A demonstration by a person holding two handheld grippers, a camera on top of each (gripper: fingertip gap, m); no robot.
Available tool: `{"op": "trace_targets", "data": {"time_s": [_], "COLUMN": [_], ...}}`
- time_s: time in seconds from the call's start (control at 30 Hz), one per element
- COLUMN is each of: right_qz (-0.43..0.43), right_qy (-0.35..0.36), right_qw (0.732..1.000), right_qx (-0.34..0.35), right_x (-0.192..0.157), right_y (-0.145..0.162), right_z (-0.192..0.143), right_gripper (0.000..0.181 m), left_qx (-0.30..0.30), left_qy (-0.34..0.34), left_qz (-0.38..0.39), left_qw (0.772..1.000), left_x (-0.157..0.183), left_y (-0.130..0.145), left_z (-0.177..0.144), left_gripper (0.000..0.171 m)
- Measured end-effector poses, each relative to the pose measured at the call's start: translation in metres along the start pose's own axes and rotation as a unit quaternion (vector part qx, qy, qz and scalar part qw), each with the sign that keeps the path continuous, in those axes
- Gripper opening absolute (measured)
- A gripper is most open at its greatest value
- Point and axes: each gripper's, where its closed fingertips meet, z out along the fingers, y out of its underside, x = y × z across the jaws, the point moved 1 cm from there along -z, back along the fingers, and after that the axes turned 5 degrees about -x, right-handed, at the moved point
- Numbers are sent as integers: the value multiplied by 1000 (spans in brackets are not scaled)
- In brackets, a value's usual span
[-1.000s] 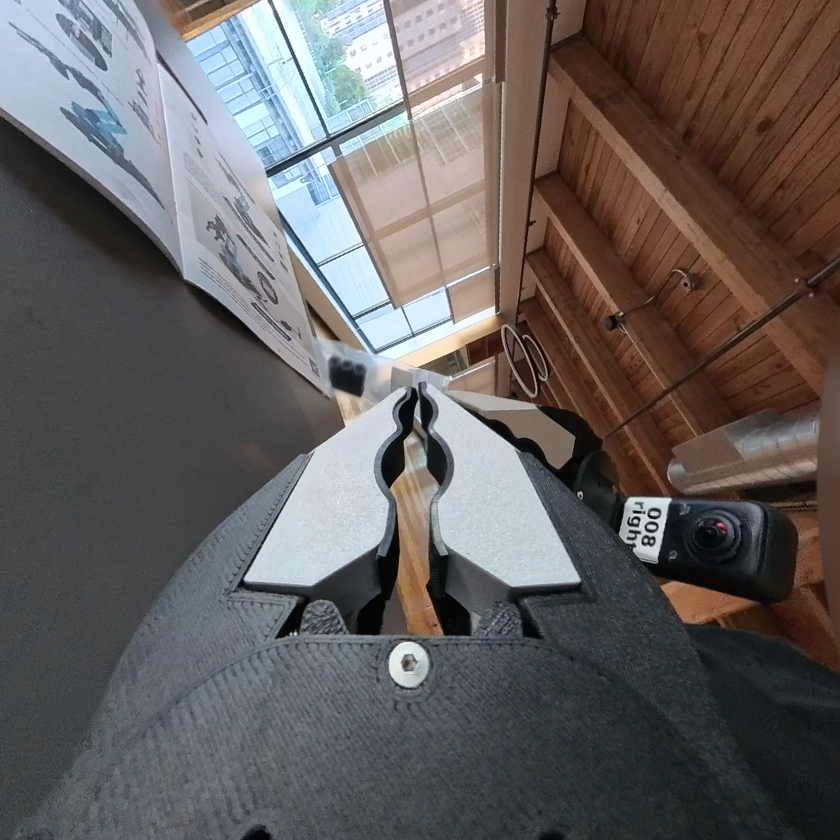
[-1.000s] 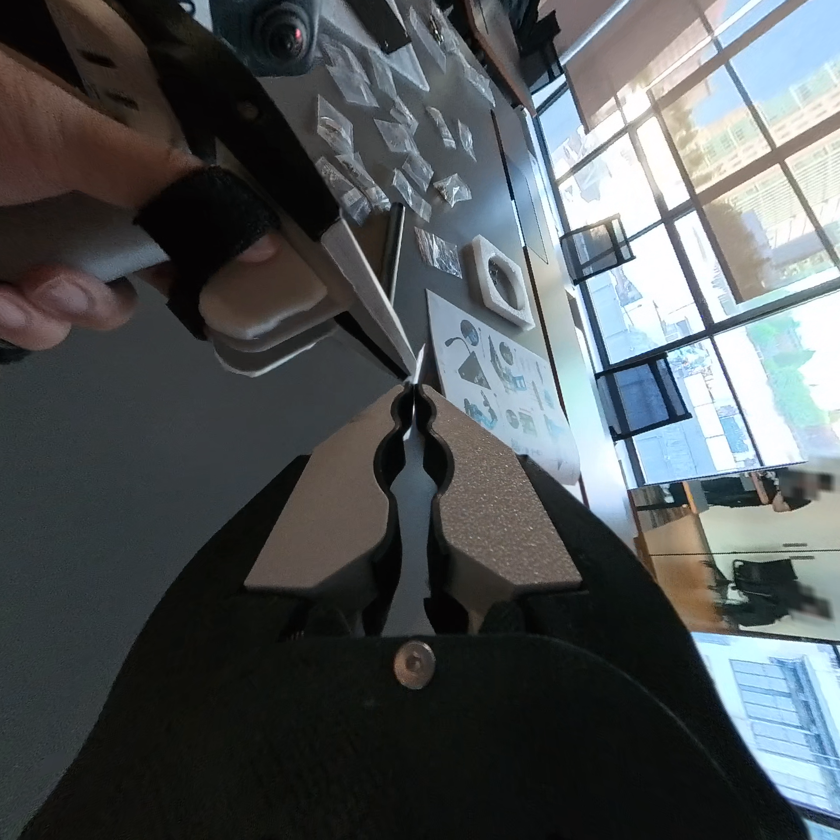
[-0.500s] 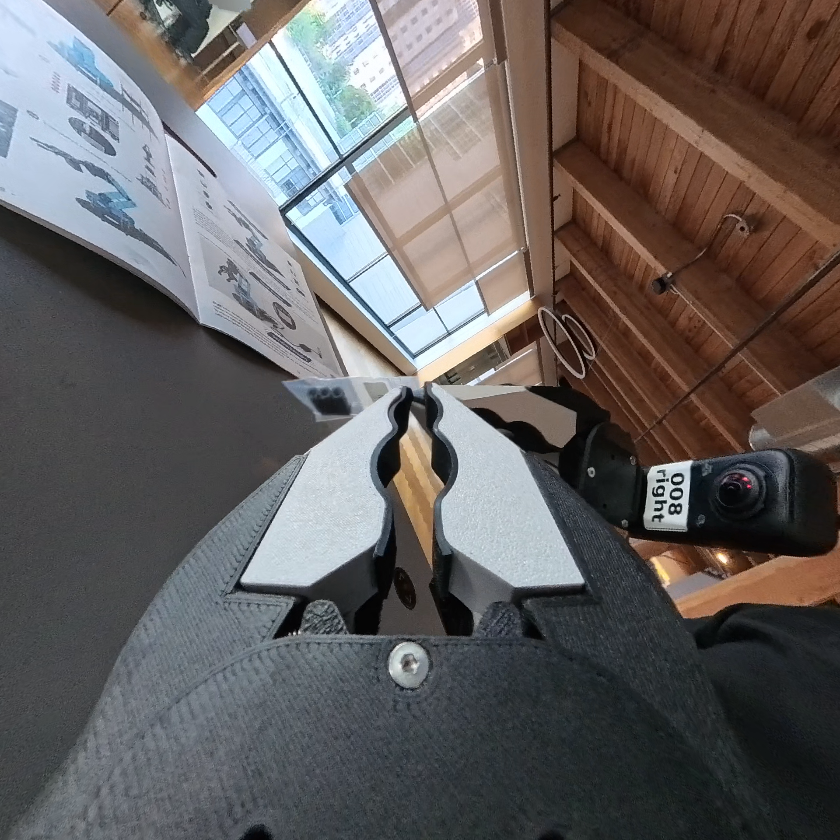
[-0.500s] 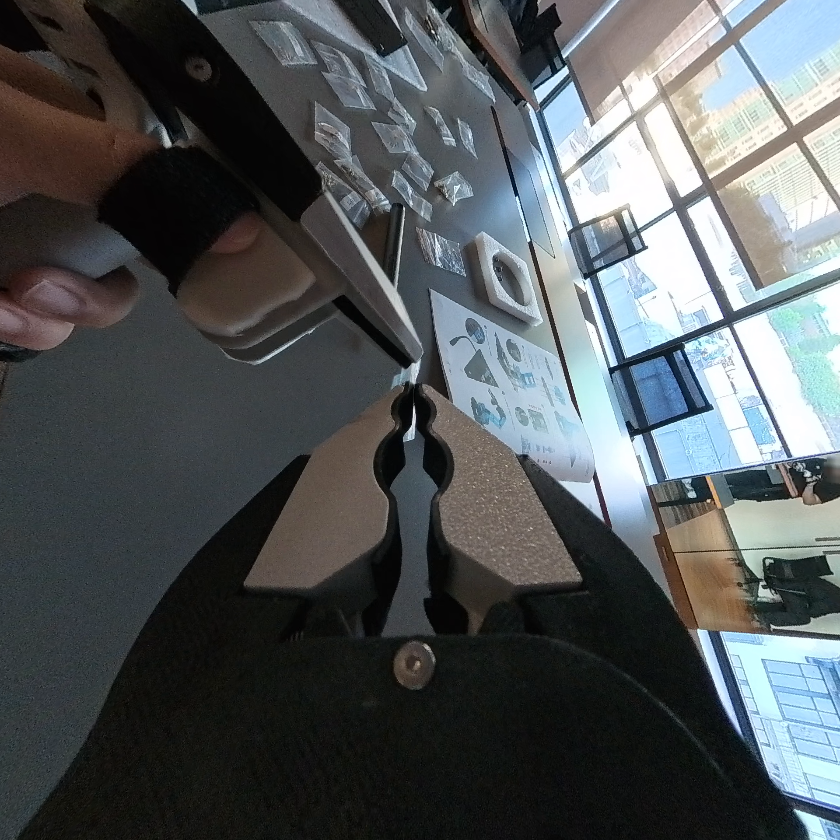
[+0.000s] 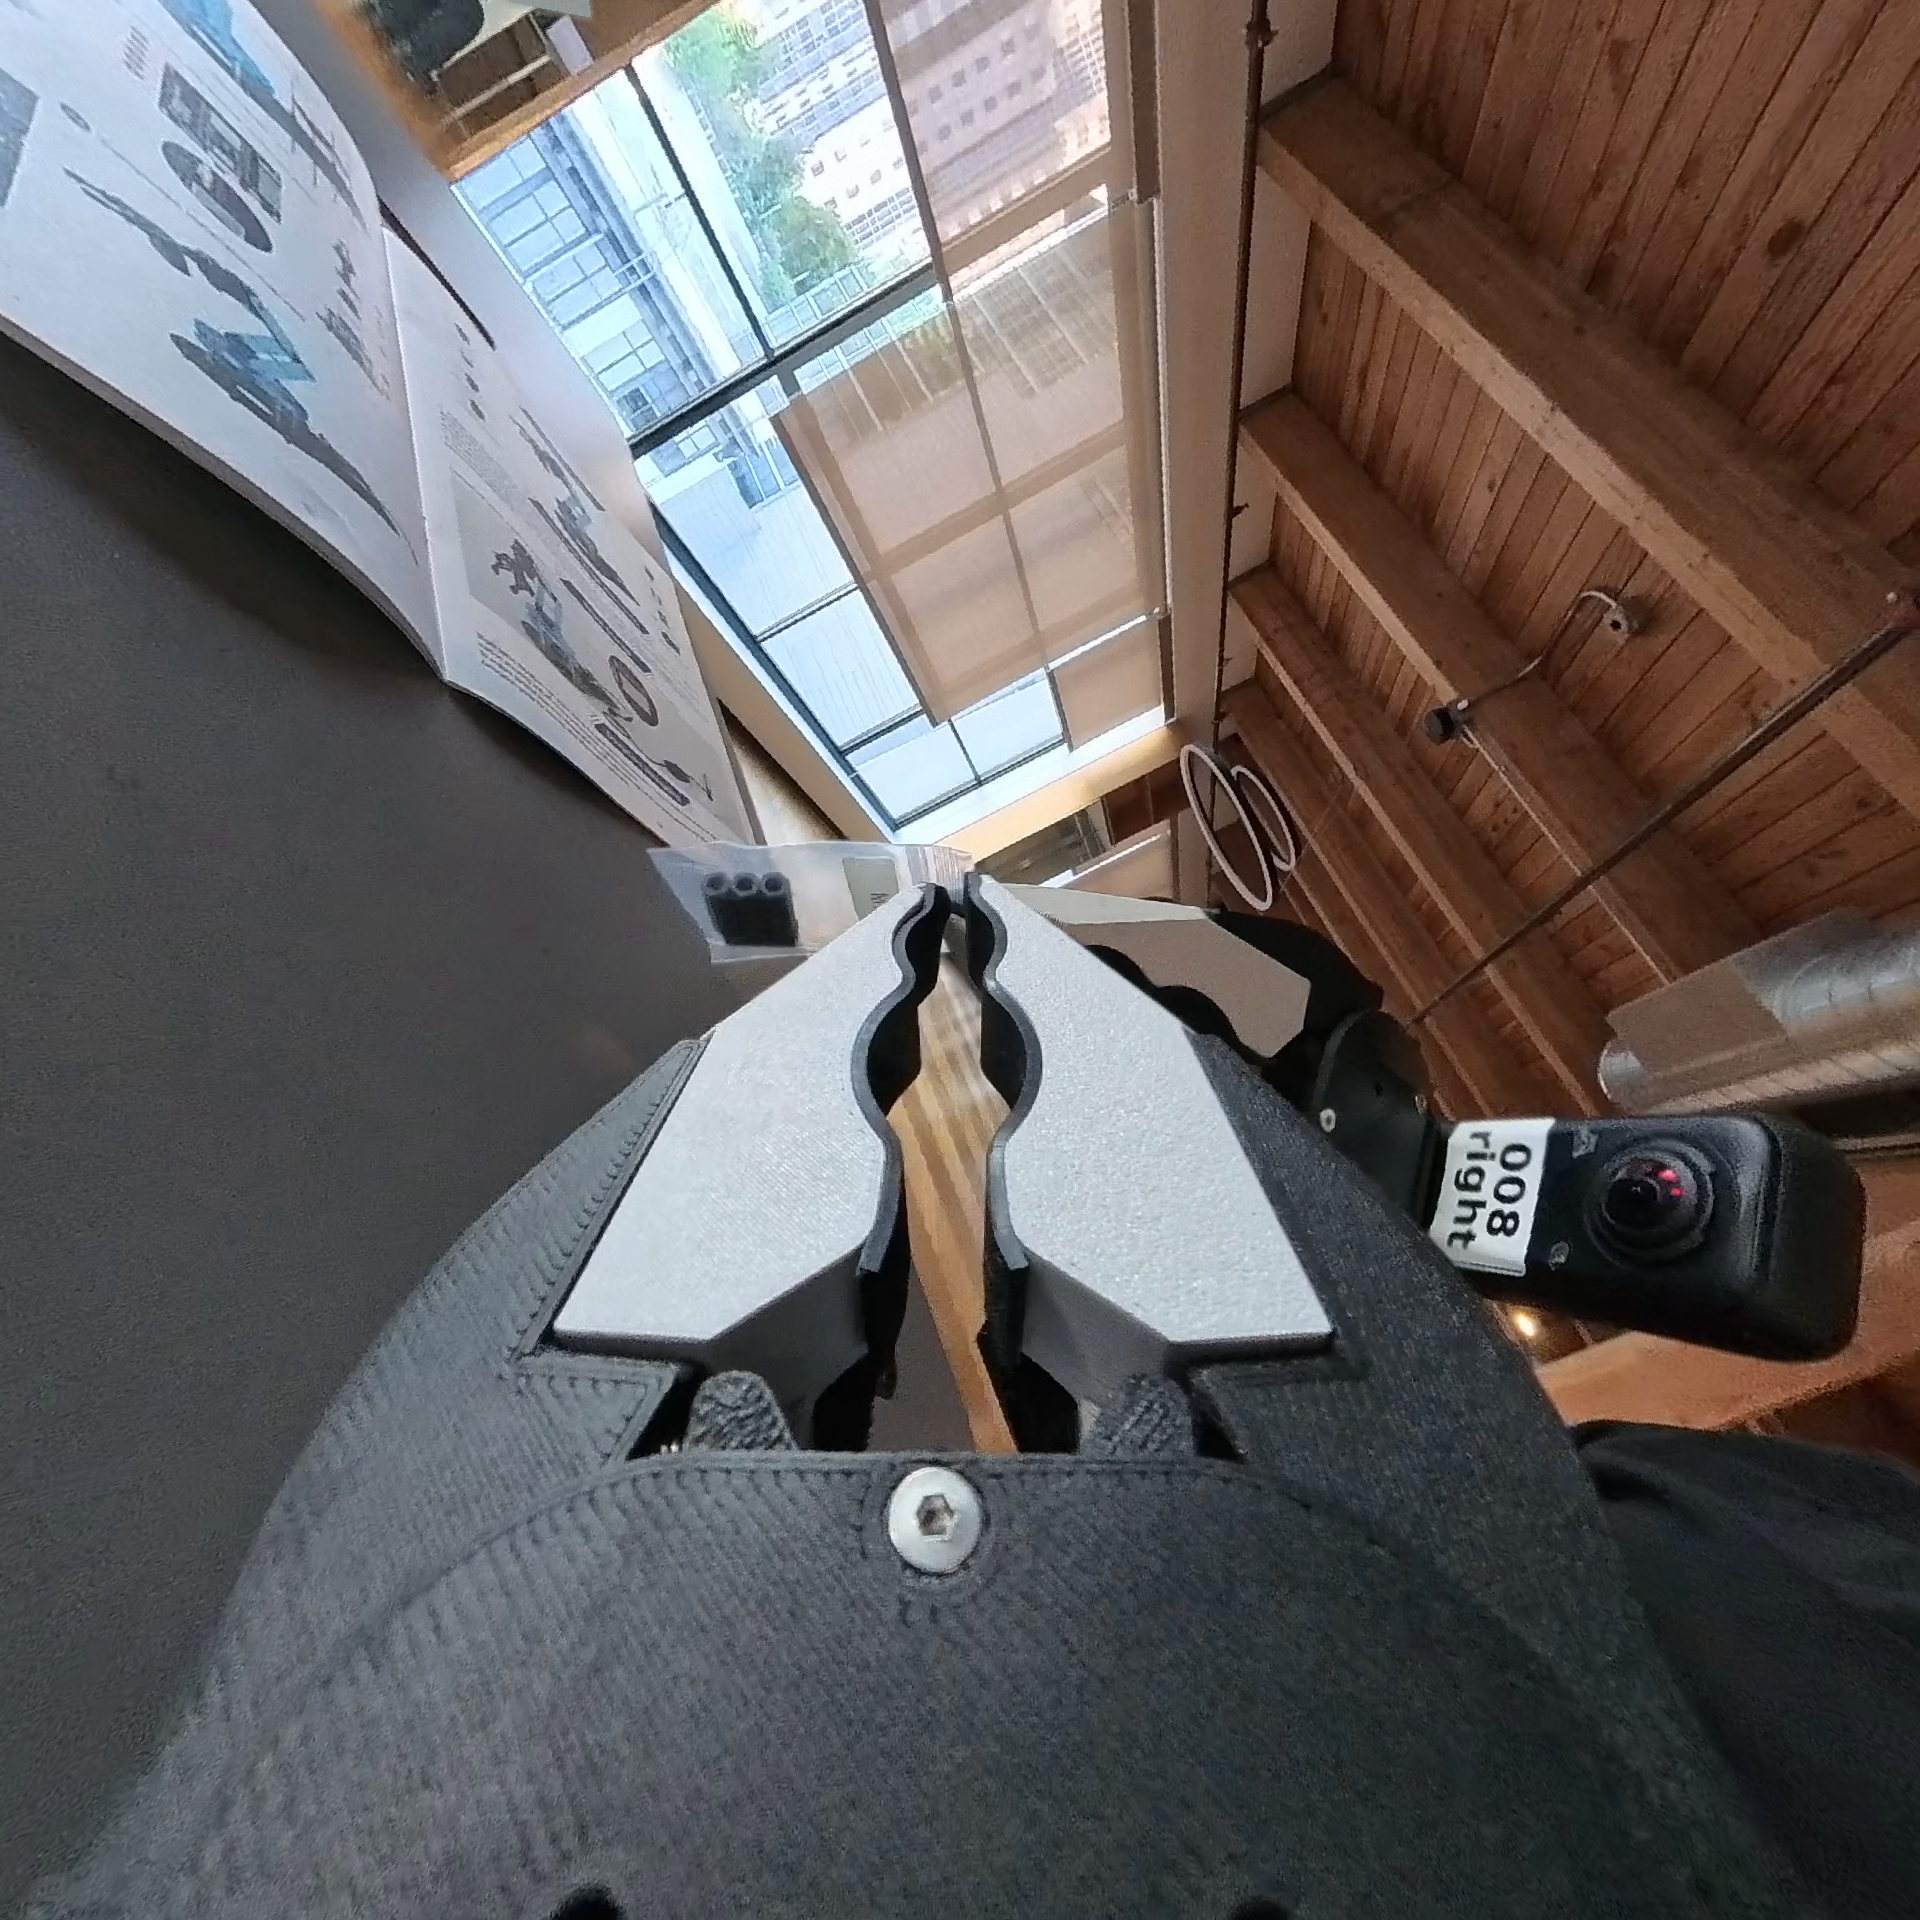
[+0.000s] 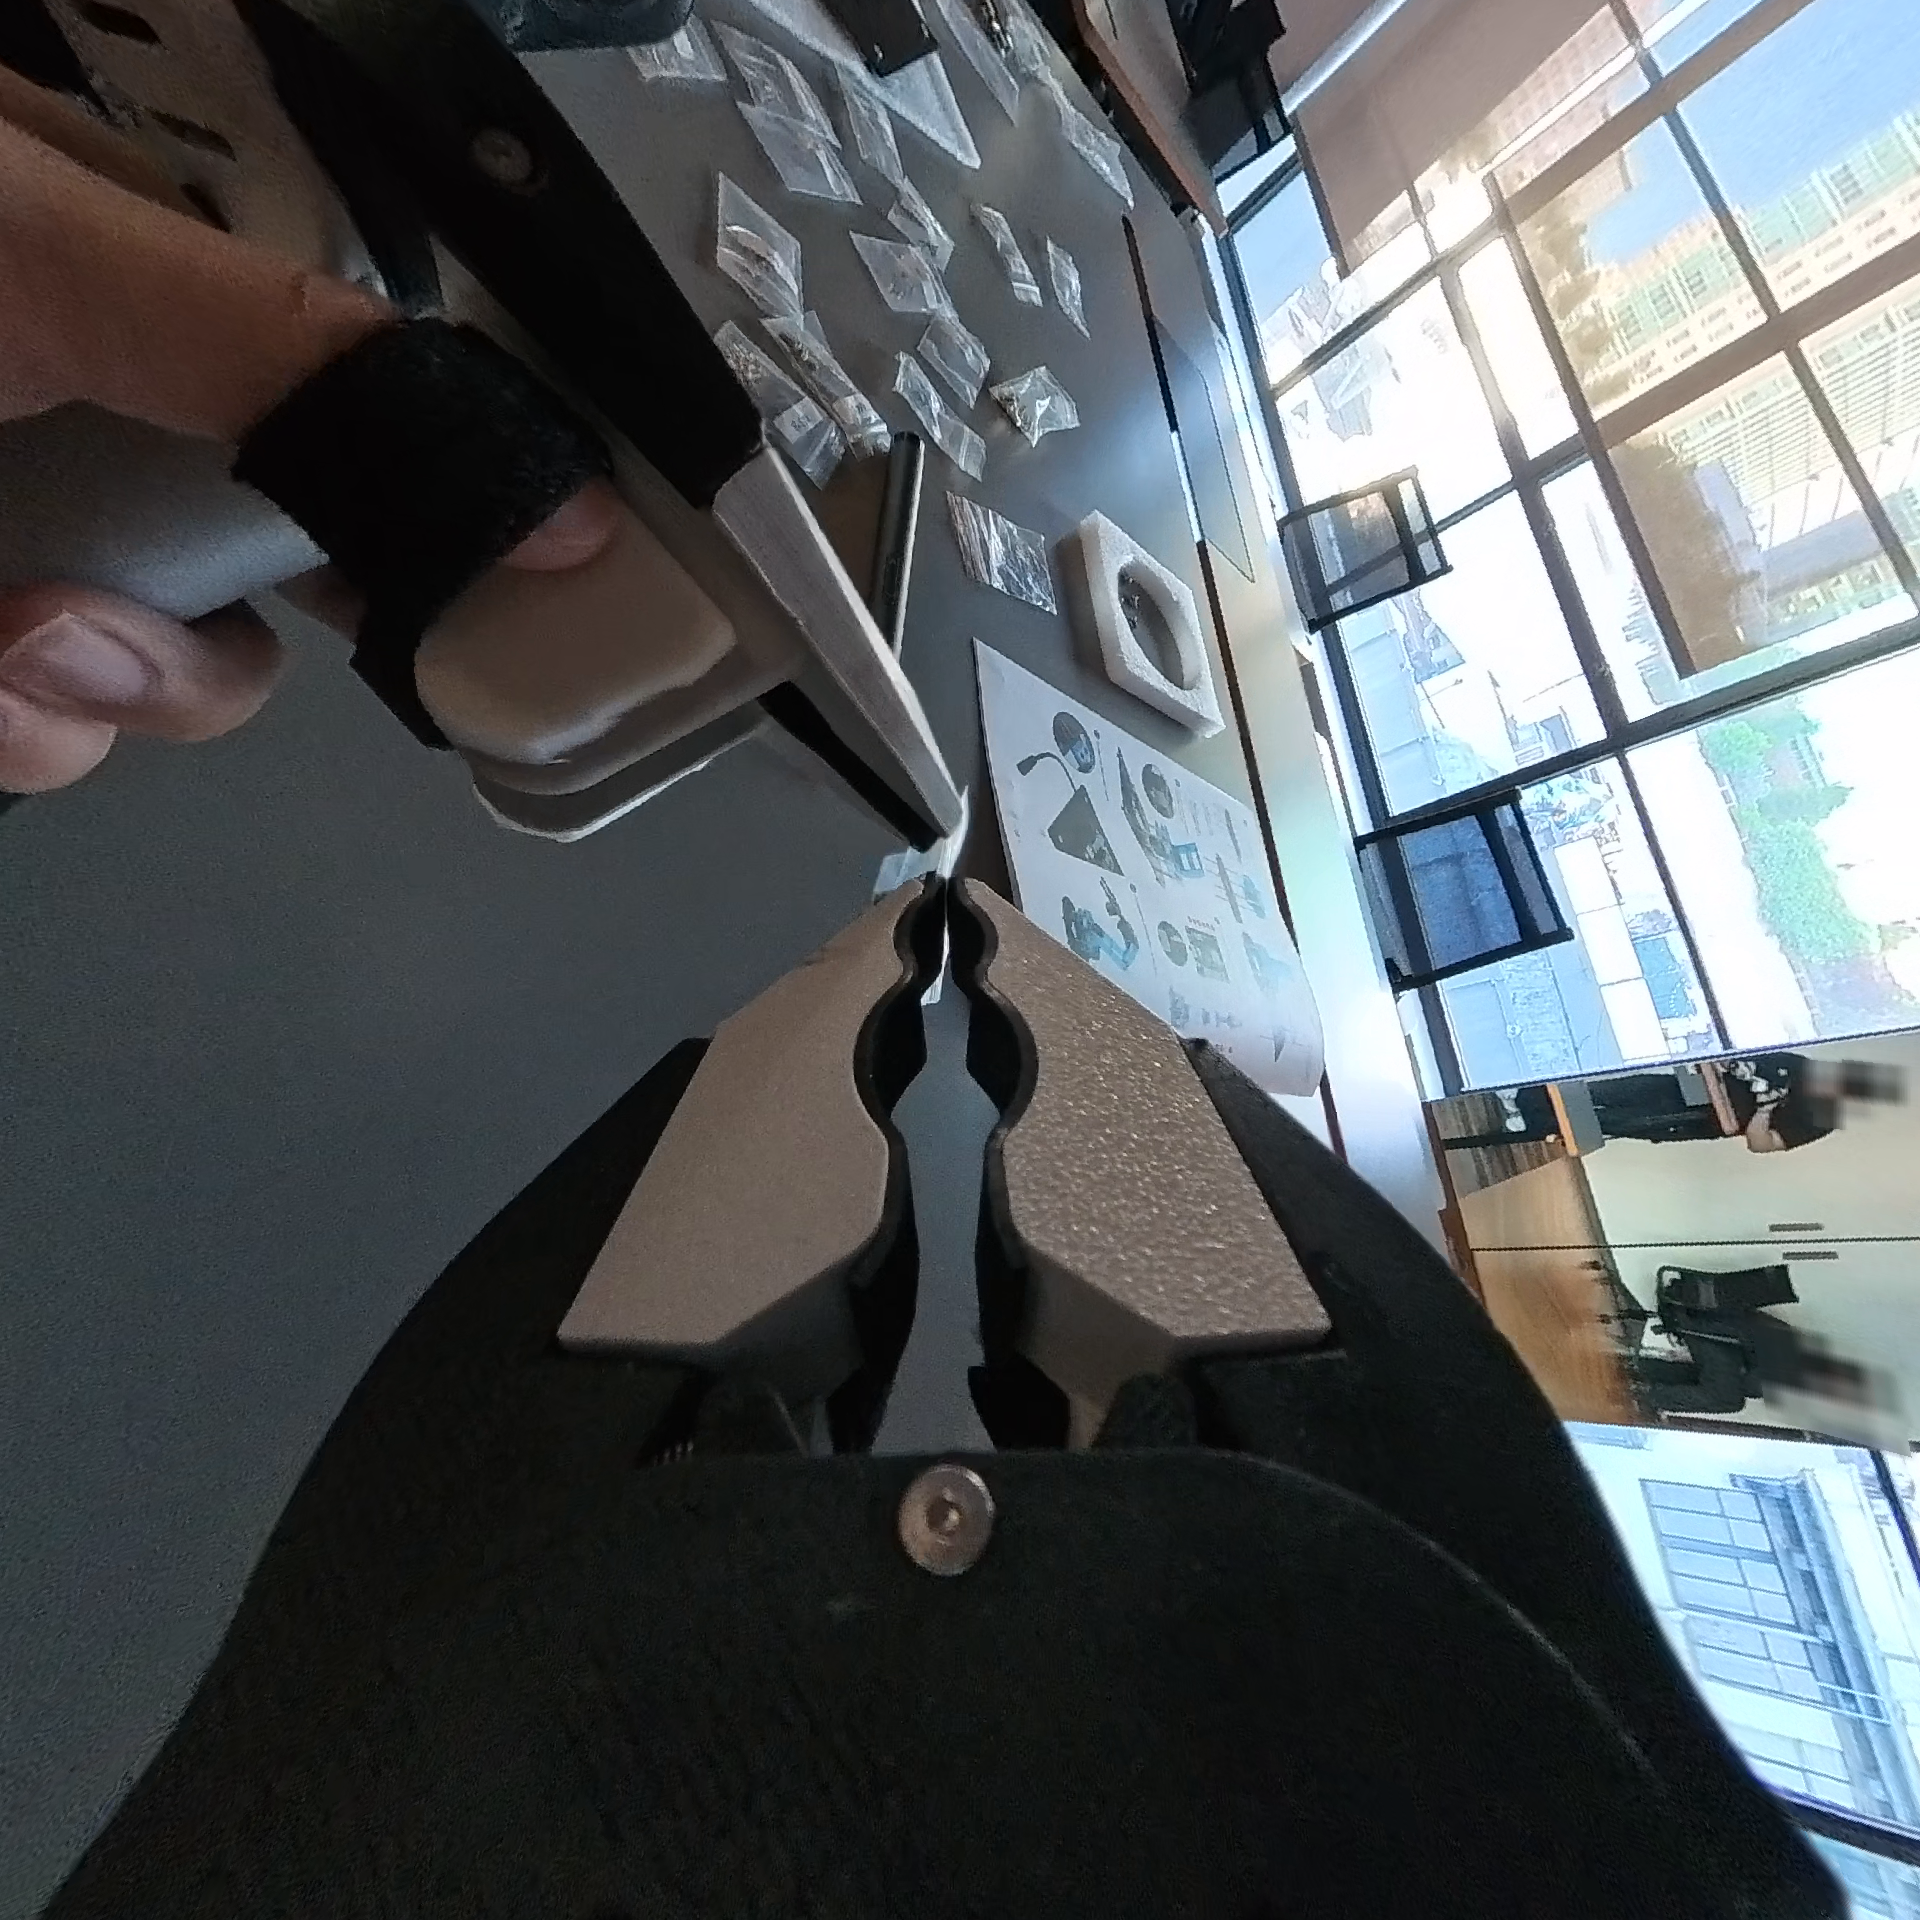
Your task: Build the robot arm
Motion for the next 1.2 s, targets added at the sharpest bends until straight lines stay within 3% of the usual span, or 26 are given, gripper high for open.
{"op": "trace_targets", "data": {"time_s": [0.27, 0.73, 1.2], "right_qz": [-67, 28, 36], "right_qy": [14, -17, -26], "right_qw": [998, 999, 999], "right_qx": [-13, -11, -8], "right_x": [-10, -9, -15], "right_y": [5, 9, 7], "right_z": [6, 11, 12], "right_gripper": [0, 0, 0], "left_qx": [1, 4, 8], "left_qy": [2, -4, 3], "left_qz": [-44, -43, -46], "left_qw": [999, 999, 999], "left_x": [-10, -15, -17], "left_y": [4, 6, 6], "left_z": [-1, -2, -3], "left_gripper": [2, 0, 1]}}
